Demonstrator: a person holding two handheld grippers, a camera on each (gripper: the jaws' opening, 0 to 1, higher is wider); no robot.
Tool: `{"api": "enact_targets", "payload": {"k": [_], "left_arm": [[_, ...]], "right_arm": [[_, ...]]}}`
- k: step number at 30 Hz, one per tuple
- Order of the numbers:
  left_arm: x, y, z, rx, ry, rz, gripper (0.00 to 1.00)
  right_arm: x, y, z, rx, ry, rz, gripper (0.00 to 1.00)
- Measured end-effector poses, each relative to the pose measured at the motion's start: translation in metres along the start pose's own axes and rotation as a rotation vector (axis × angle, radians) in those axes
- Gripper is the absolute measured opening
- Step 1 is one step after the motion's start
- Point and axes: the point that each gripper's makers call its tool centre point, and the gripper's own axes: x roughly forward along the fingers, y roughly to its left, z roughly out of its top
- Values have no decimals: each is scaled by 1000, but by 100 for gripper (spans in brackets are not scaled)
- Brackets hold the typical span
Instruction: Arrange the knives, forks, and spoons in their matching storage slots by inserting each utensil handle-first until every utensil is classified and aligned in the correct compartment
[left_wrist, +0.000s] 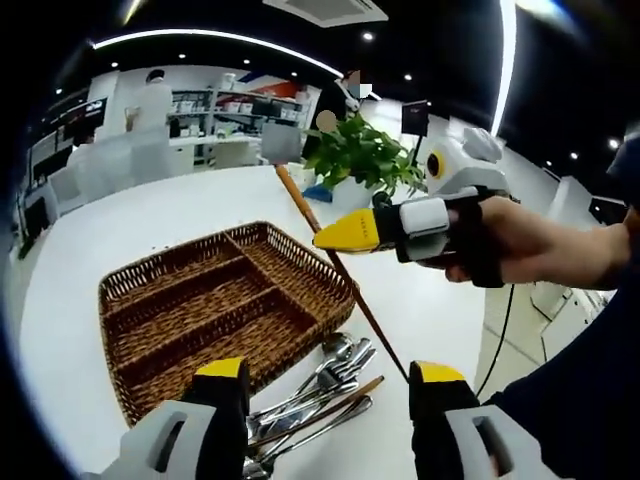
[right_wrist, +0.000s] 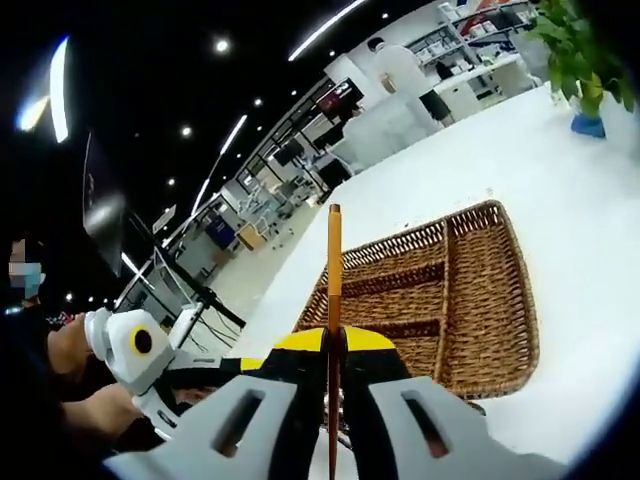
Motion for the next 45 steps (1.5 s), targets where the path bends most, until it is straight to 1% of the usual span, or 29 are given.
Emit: {"api": "enact_targets", "payload": {"k": [2, 3, 4, 5, 7, 12, 17, 20, 24, 29, 37, 42, 45], "left_arm": [[-4, 3, -4, -20, 7, 2, 70], [-5, 5, -5, -24, 6, 9, 74], [-7, 10, -6, -26, -7, 29, 77], [-9, 12, -7, -35, -12, 37, 79], [-11, 15, -10, -49, -5, 39, 80], [-18, 19, -17, -53, -7, 48, 86], [-26, 21, -20, -55, -13, 59, 88], [-27, 20, -22, -60, -11, 57, 94], [-30, 24, -25, -45, -8, 82, 97], [-33, 25, -29, -51, -4, 86, 100], [-35, 22, -37, -59, 10, 72, 100], [-36, 21, -39, -58, 13, 72, 100], [-37, 22, -39, -58, 13, 78, 100]], "right_arm": [[1, -5, 4, -1, -5, -15, 3], [1, -7, 7, 0, -6, -21, 3], [3, -13, 11, -1, -4, -40, 3], [4, -16, 13, -5, -2, -47, 3], [7, -22, 19, -12, 3, -68, 3], [15, -35, 32, -24, 12, -113, 3], [26, -47, 43, -35, 21, -138, 3], [34, -58, 47, -39, 29, -153, 3], [40, -69, 51, -52, 42, -177, 3], [49, -83, 54, -61, 61, -204, 3], [65, -105, 59, -54, 90, -244, 3], [76, -117, 54, -56, 125, -266, 3], [80, -122, 52, -50, 131, -278, 3]]}}
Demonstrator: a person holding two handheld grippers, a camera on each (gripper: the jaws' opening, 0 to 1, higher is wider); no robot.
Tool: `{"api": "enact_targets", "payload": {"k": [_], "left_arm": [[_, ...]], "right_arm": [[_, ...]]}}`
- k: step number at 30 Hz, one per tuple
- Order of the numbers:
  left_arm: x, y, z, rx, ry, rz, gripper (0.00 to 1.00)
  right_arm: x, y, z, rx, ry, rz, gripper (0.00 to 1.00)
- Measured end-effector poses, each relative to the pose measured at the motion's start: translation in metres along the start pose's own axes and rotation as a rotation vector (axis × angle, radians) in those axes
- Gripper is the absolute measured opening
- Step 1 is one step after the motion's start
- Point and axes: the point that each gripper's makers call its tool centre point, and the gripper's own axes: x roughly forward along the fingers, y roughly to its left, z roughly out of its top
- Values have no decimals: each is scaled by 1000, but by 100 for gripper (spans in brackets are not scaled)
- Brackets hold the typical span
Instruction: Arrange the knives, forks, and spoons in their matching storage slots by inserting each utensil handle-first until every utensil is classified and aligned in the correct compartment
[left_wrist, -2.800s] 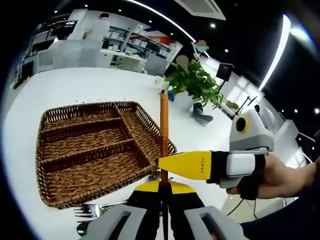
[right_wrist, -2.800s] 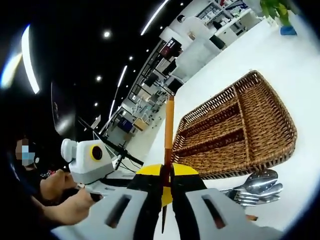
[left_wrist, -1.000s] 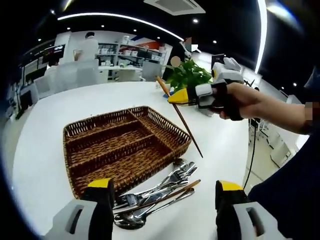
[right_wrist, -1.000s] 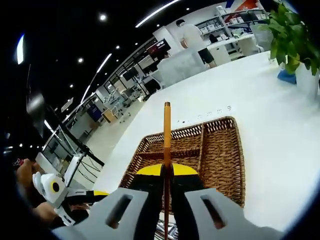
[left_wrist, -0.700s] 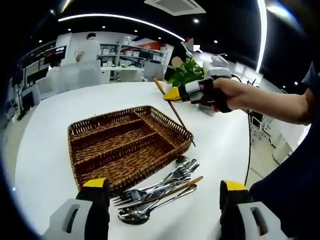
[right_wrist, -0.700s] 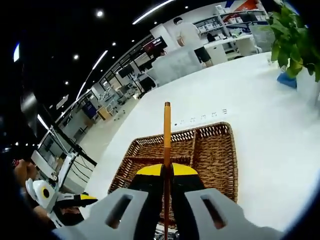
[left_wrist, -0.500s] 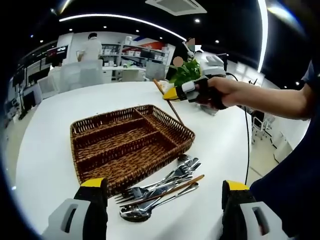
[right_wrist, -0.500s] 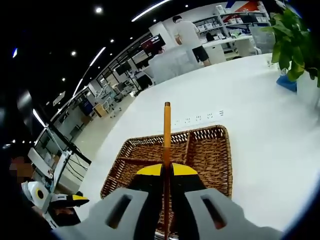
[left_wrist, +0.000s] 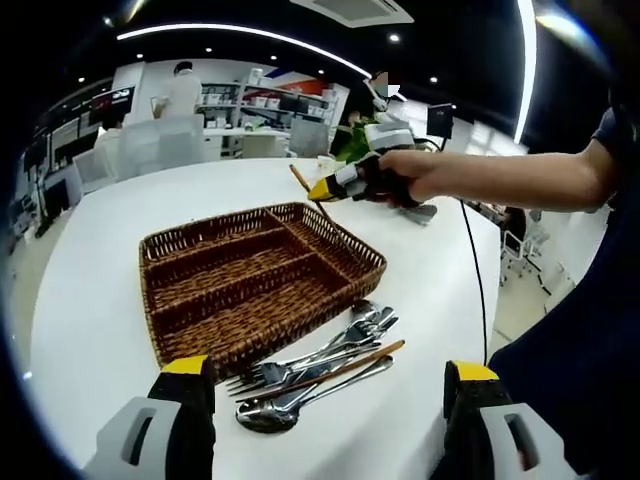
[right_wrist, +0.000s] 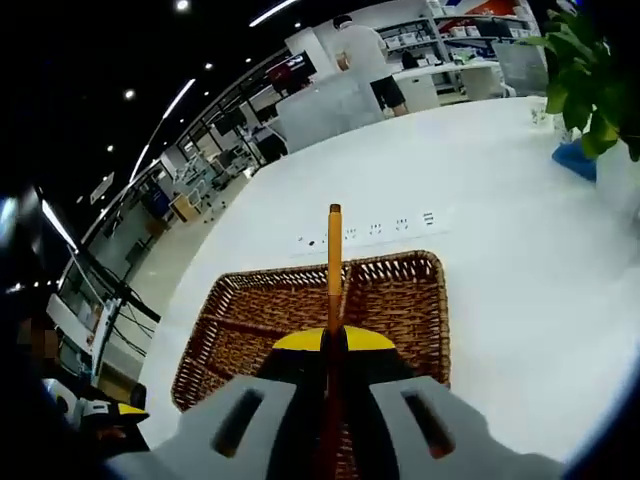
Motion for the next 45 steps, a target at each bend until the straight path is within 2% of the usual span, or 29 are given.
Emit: {"api": "enact_targets", "payload": {"k": [6, 29, 38, 45], "left_arm": [[-2, 6, 4, -3, -8, 16, 100], [-2, 15, -1, 5, 17, 17, 99], [-4, 25, -8, -22, 40, 20, 99], [-6, 28, -9, -7, 22, 16, 99]], "right_arm": [[13, -5, -15, -6, 49, -26, 3], [43, -23, -49, -18, 184, -130, 3], [50, -31, -58, -24, 213, -187, 4], [54, -35, -64, -35, 237, -212, 4]]}}
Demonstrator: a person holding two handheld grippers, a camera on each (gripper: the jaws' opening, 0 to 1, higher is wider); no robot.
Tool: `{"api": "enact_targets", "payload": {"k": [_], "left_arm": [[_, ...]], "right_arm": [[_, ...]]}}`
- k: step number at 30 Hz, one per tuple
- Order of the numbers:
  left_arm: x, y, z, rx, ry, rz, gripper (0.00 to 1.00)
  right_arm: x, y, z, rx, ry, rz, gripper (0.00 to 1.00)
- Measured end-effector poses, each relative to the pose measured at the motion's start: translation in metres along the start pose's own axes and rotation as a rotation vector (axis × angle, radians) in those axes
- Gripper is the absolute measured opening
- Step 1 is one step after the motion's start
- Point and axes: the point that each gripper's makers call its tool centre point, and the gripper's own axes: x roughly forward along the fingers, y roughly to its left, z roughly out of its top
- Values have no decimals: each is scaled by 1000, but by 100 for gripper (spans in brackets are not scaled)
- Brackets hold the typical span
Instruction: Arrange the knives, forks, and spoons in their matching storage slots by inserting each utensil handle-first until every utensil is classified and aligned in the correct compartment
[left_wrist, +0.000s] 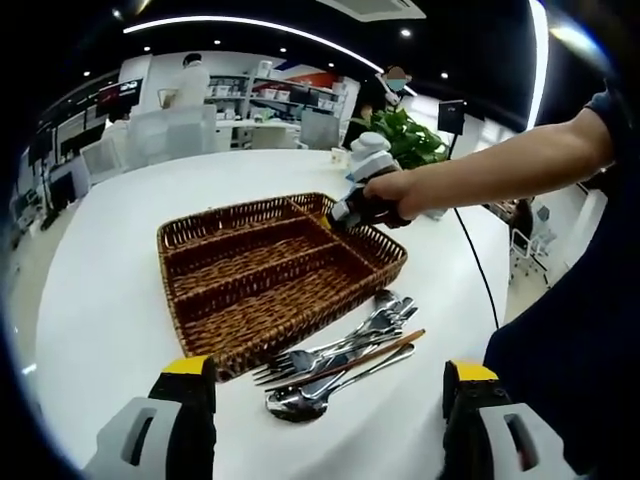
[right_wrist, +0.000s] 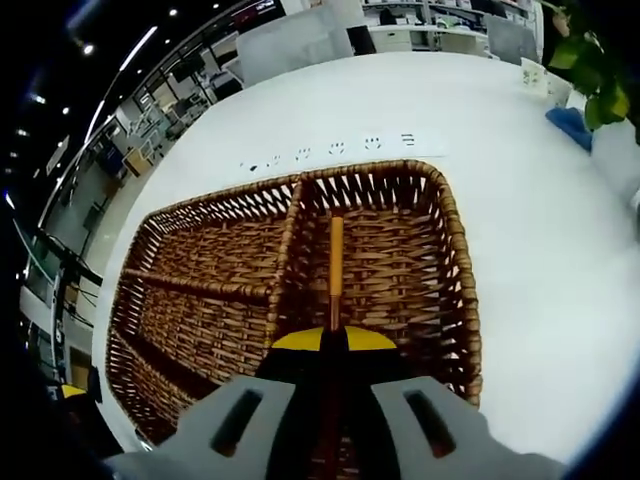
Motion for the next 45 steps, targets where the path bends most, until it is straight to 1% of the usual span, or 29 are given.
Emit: {"api": "enact_targets", "payload": {"k": [1, 2, 7, 9, 11, 14, 16, 17, 21, 23, 27, 28, 31, 34, 40, 43, 45], "left_arm": [[0, 0, 0, 2, -2, -2, 99], [0, 0, 0, 4, -3, -4, 99], [0, -4, -2, 34, 0, -29, 98], [0, -6, -2, 43, -2, -37, 98], [1, -6, -4, 47, 8, -37, 97], [1, -6, -6, 46, 13, -39, 96], [1, -6, -7, 47, 16, -37, 96], [1, -5, -8, 50, 18, -36, 95], [0, -6, -11, 66, 25, -37, 94], [0, -7, -11, 71, 25, -37, 94], [0, -9, -12, 81, 27, -39, 93], [1, -9, -12, 83, 29, -39, 93], [2, -10, -12, 88, 32, -43, 93], [3, -10, -12, 91, 35, -48, 93], [6, -8, -11, 93, 40, -53, 91], [7, -6, -11, 91, 44, -52, 91], [7, -4, -10, 89, 46, -45, 91]], "right_arm": [[0, 3, -1, -18, 3, 12, 4], [0, 2, -1, -56, 7, 4, 4], [0, 4, 0, -94, 4, 1, 6], [0, 5, 0, -126, 6, 2, 6], [-2, 6, 1, -163, 6, -3, 7], [-3, 4, 0, -176, 8, -4, 9], [-6, 2, -2, -205, 14, -13, 12], [-6, 3, -1, -214, 8, 2, 11], [-11, 3, 3, -232, -10, 8, 12], [-14, 4, 5, -238, -21, 18, 13], [-25, 3, 13, -237, -70, 27, 14], [-26, 4, 13, -238, -73, 30, 15], [-40, 6, 18, -276, -121, 40, 19], [-49, 7, 14, -278, -139, 57, 21], [-69, 12, 0, -287, -179, 97, 30], [-79, 15, -6, -306, -200, 116, 35], [-87, 21, -10, -309, -223, 155, 40]]}}
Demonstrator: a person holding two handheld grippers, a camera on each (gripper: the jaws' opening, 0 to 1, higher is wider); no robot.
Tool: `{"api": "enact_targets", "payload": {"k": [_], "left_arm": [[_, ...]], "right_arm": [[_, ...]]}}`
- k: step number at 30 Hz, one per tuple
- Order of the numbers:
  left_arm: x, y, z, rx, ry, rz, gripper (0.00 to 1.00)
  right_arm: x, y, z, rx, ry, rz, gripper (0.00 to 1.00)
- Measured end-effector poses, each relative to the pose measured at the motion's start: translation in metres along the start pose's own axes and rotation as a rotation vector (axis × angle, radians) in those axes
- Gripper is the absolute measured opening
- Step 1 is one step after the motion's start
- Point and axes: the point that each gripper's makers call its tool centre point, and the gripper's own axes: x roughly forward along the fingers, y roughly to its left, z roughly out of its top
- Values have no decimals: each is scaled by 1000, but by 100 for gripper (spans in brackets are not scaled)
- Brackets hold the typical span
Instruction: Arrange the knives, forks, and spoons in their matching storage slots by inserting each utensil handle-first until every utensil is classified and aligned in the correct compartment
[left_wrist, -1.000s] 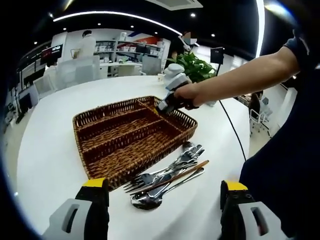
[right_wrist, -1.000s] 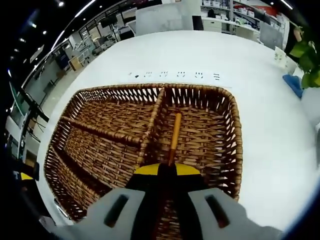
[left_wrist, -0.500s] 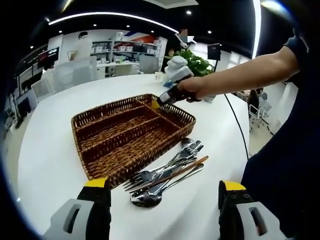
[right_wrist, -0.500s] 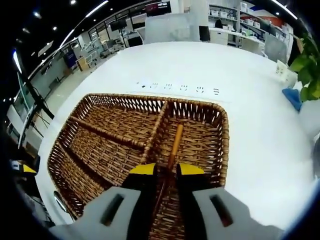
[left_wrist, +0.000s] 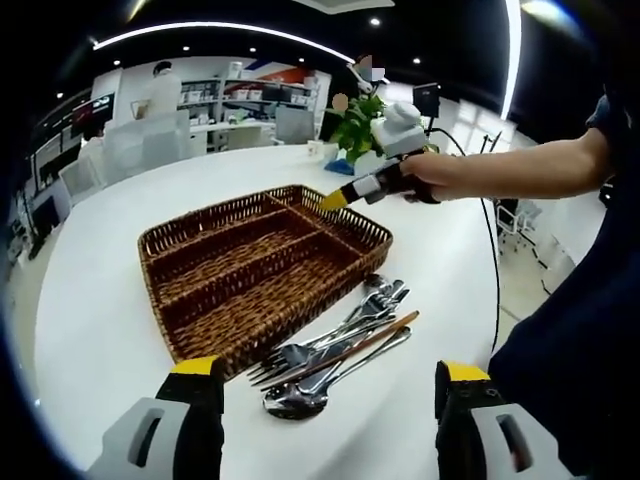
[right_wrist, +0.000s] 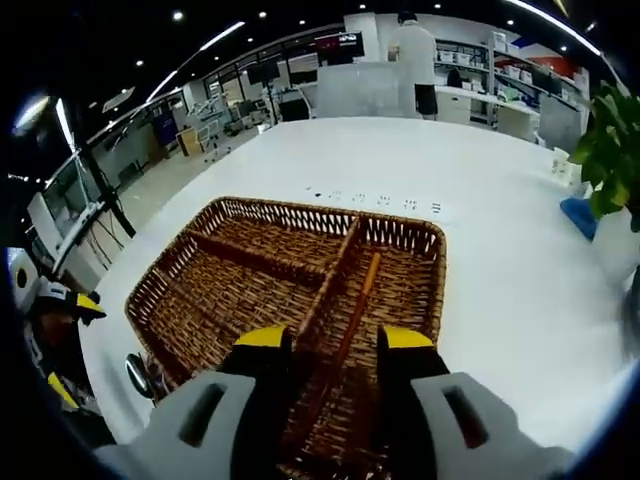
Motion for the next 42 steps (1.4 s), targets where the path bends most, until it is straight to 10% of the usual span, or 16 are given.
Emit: {"api": "enact_targets", "payload": {"k": [29, 42], "left_arm": [[-13, 12, 9, 12, -25, 27, 98], [-22, 8, 8, 0, -49, 37, 100]], "right_arm": [[-94, 62, -50, -168, -78, 106, 99], [-112, 62, -65, -277, -36, 94, 99]]}}
